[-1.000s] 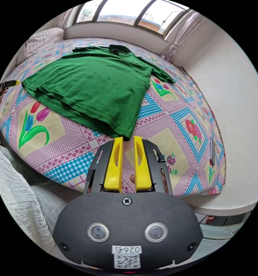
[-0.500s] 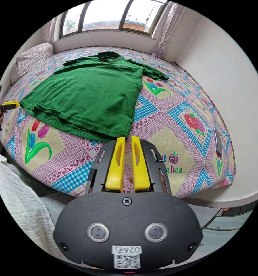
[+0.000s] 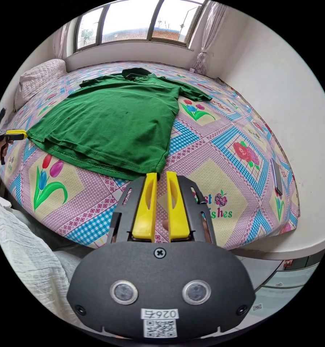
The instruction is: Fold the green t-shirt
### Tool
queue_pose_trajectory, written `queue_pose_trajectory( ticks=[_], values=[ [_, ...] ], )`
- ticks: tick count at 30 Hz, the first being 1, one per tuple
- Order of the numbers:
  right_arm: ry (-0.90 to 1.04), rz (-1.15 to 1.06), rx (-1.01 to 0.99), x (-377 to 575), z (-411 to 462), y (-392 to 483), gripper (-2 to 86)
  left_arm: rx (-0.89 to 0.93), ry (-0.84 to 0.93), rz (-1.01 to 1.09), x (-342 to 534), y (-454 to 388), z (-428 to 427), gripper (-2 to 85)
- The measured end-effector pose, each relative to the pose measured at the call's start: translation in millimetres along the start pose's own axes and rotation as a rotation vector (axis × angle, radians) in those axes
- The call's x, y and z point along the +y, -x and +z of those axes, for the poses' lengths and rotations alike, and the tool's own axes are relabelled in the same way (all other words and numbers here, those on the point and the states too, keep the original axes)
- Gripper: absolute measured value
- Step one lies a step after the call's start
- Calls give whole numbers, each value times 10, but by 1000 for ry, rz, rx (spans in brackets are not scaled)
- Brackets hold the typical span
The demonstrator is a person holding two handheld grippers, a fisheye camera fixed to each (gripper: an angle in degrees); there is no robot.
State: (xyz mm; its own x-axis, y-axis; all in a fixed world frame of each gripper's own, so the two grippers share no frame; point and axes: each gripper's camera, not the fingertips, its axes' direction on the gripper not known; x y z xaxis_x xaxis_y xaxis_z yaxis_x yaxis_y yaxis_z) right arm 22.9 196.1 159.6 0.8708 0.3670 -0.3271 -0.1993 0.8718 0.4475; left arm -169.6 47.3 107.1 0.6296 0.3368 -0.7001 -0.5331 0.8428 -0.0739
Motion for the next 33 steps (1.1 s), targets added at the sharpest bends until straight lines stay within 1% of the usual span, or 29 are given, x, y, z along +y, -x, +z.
queue_pose_trajectory(
  ticks=[3,6,9,12,14,18,20,24,25,29,31,33],
  values=[
    [-5,3,-4,-106,46,27,19,-1,-1,18,-63,-39,14,73],
    [1,2,-1,-227,110,72,29,-19,7,29,-129,-72,35,16],
    [9,-1,-3,-340,182,122,31,-13,26,20,-166,-53,50,3],
    [11,-7,-7,-418,214,163,30,63,3,-16,-135,46,-21,-1],
    [14,-5,-6,-471,189,195,30,149,-42,-79,-76,188,-105,-3],
    [-20,-27,27,-521,75,309,30,231,-100,-151,28,355,-223,-4],
    [-29,-63,61,-565,38,408,5,277,-132,-181,90,424,-284,-5],
    [-57,-82,72,-653,-112,489,1,334,-189,-218,181,488,-407,-5],
    [-65,-101,64,-681,-173,524,14,346,-207,-220,207,492,-459,-5],
    [-87,-219,155,-755,-323,729,38,376,-244,-209,278,479,-607,-5],
    [-82,-249,167,-776,-364,776,0,392,-261,-211,318,473,-652,-5],
    [-66,-274,167,-784,-414,805,-10,402,-270,-214,369,465,-691,-5]
  ],
)
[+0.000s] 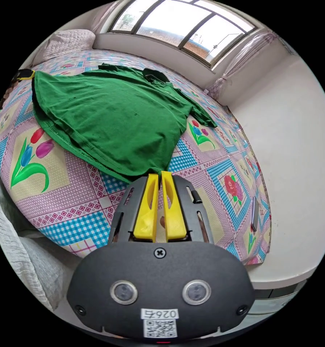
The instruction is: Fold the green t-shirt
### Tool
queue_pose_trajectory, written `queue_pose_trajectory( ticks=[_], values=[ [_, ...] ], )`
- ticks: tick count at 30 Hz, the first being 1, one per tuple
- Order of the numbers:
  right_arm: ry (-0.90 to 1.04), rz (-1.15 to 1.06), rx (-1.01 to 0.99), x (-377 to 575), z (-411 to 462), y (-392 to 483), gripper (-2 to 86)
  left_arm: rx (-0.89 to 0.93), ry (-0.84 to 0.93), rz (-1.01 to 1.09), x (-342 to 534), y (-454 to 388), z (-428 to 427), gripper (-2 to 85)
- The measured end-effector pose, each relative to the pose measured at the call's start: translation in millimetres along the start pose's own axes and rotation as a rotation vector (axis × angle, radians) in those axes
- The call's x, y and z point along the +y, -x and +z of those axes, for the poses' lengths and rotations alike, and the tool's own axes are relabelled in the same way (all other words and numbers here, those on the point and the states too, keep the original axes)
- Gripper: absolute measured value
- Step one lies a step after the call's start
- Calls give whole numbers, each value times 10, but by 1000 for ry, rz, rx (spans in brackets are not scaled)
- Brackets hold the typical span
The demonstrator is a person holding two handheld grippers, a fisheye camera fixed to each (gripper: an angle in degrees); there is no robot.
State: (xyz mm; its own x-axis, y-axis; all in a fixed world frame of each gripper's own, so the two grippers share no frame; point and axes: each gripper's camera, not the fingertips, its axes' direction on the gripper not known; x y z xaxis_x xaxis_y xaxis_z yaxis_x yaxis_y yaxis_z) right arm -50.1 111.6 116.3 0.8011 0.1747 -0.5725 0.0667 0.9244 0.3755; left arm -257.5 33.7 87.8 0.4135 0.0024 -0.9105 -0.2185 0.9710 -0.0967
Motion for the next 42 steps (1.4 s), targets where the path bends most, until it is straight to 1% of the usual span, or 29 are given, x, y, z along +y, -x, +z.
queue_pose_trajectory(
  ticks=[3,6,8,10,12,14,15,17,18,20,21,23,24,25,26,29,31,33,35,36,38,39,40,41,42],
  values=[
    [62,-2,-9,12,-137,-58,-15,10,-19,-6,103,-20,-119,-5],
    [42,145,-85,42,-547,-427,-15,61,-107,-42,218,-1,-393,-5],
    [-38,298,-171,-31,-1053,-949,-15,106,-210,-46,238,-44,-721,-5],
    [-121,371,-219,-182,-1465,-1401,-15,122,-276,-8,155,-154,-1002,-6],
    [-209,396,-241,-439,-1934,-1872,-14,117,-334,62,-6,-343,-1327,-6],
    [-356,421,-239,-823,-2783,-2514,-14,108,-425,183,-258,-722,-1876,-6],
    [-403,431,-236,-898,-3048,-2674,-14,105,-455,217,-312,-845,-2047,-6],
    [-620,502,-237,-1027,-4181,-3268,-14,111,-602,344,-406,-1358,-2778,-5],
    [-674,525,-246,-1019,-4469,-3407,-13,116,-638,372,-406,-1485,-2971,-5],
    [-878,553,-244,-897,-5597,-3828,-13,160,-779,459,-327,-1938,-3748,-5],
    [-917,556,-235,-856,-5866,-3909,-13,176,-808,479,-297,-2041,-3942,-5],
    [-1059,526,-186,-690,-6858,-4128,-12,218,-906,526,-171,-2370,-4604,-5],
    [-1086,518,-168,-656,-7085,-4163,-12,227,-927,539,-139,-2439,-4748,-5],
    [-1134,497,-121,-606,-7501,-4206,-12,223,-960,555,-90,-2562,-4999,-5],
    [-1165,476,-59,-596,-7849,-4230,-12,191,-984,555,-67,-2667,-5195,-6],
    [-1174,452,2,-755,-8327,-4399,-12,152,-968,544,-201,-2780,-5414,-6],
    [-1135,453,-19,-998,-8336,-4575,-12,145,-918,514,-421,-2733,-5352,-6],
    [-1052,458,-36,-1383,-8117,-4767,-12,148,-850,470,-737,-2598,-5165,-5],
    [-887,466,-85,-2079,-7454,-5020,-13,185,-779,373,-1256,-2256,-4763,-5],
    [-835,468,-104,-2280,-7220,-5077,-13,199,-771,350,-1392,-2151,-4650,-5],
    [-639,482,-184,-3089,-6134,-5272,-14,250,-733,237,-1967,-1691,-4176,-5],
    [-583,489,-203,-3292,-5849,-5316,-15,276,-724,221,-2112,-1579,-4063,-5],
    [-496,516,-240,-3646,-5330,-5405,-15,326,-704,163,-2382,-1364,-3851,-5],
    [-446,561,-287,-3909,-4942,-5516,-15,366,-715,123,-2582,-1213,-3695,-5],
    [-448,590,-318,-4004,-4812,-5584,-15,382,-723,104,-2665,-1158,-3640,-5]
  ],
)
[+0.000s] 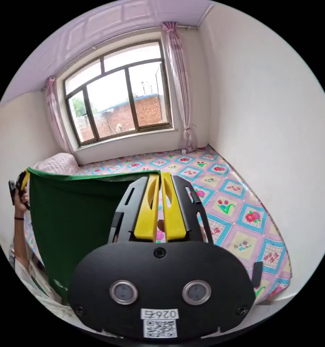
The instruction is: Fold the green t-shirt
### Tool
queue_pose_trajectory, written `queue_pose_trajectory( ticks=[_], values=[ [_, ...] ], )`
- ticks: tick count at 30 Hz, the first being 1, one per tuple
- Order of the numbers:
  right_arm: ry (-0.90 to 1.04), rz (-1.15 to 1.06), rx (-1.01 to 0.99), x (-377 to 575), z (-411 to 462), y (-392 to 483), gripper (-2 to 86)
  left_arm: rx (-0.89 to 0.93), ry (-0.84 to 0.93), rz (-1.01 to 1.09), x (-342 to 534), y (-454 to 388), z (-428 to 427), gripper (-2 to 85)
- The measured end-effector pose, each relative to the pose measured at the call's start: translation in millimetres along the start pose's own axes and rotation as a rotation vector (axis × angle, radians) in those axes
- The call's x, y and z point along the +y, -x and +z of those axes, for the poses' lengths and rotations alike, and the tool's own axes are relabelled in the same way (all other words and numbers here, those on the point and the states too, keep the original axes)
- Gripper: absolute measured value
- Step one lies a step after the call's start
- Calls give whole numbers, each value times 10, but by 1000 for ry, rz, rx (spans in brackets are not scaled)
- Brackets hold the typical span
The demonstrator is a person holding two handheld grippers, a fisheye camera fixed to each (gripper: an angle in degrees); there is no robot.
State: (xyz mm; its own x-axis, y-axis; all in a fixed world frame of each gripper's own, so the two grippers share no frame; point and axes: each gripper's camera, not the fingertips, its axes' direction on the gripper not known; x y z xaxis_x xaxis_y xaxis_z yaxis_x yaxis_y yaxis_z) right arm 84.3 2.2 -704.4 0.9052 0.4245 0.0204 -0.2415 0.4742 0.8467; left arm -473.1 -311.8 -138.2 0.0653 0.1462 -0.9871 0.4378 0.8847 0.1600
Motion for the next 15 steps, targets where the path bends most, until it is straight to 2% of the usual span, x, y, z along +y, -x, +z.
queue_pose_trajectory(
  ticks=[2,4,8,12,15],
  values=[
    [-113,125,-135,-297,142,-201,-14,32,-85,-29,-151,135,130,-5],
    [-248,146,-153,-513,-74,-217,-14,39,-138,21,-334,59,111,-5],
    [-493,54,-166,-671,-899,-191,-13,67,-167,223,-617,-338,-98,-5],
    [-550,-43,-143,-163,-1259,-264,-13,66,-96,310,-387,-432,-253,-5],
    [-529,-77,-143,657,-1248,-487,-13,74,-7,308,105,-235,-381,-5]
  ],
)
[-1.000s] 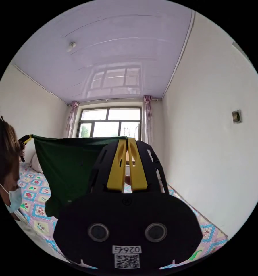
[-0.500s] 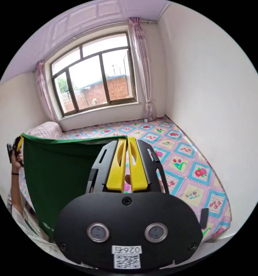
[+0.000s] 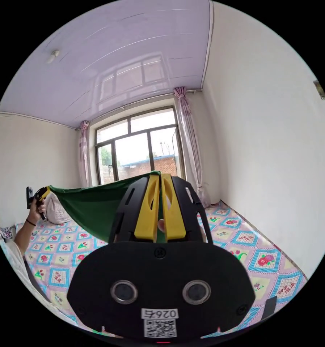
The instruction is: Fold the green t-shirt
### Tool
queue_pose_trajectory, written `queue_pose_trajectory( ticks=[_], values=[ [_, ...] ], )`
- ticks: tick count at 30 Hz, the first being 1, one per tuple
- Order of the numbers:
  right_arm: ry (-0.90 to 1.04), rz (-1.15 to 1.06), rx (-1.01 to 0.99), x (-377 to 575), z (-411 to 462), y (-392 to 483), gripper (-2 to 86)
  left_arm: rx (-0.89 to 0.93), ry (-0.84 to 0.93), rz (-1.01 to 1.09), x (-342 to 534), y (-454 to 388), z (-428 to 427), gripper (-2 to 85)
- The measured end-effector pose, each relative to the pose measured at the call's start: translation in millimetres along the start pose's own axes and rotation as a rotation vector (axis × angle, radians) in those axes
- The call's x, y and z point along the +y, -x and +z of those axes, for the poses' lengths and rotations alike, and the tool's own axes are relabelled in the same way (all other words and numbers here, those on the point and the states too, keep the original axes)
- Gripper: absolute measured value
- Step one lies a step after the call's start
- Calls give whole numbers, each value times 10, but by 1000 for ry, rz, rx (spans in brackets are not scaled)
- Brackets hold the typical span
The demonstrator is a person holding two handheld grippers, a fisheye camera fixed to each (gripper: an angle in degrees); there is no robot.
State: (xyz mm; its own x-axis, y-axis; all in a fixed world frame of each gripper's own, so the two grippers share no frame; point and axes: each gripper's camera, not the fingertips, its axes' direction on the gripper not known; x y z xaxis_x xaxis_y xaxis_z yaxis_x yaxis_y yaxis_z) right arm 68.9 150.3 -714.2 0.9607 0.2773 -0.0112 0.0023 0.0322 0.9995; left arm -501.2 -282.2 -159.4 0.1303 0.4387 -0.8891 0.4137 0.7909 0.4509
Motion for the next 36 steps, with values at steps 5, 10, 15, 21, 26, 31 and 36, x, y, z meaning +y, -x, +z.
queue_pose_trajectory(
  ticks=[5,10,15,21,26,31,36],
  values=[
    [228,-9,-5,2045,-366,-307,-15,-1,192,-225,1576,428,-240,-5],
    [511,182,-54,4172,-280,-827,-15,-22,226,-628,3284,1034,-452,-5],
    [723,368,7,5877,-287,-1262,-15,-135,314,-839,4423,1225,-549,-5],
    [904,371,88,6823,-440,-1487,-15,-214,509,-900,4979,1182,-556,-5],
    [965,360,88,7123,-714,-1698,-15,-278,602,-956,5221,1062,-673,-5],
    [1001,372,78,7394,-993,-1943,-15,-329,635,-1011,5407,952,-698,-5],
    [1003,409,62,7611,-1261,-2148,-15,-375,641,-1066,5586,905,-731,-5]
  ],
)
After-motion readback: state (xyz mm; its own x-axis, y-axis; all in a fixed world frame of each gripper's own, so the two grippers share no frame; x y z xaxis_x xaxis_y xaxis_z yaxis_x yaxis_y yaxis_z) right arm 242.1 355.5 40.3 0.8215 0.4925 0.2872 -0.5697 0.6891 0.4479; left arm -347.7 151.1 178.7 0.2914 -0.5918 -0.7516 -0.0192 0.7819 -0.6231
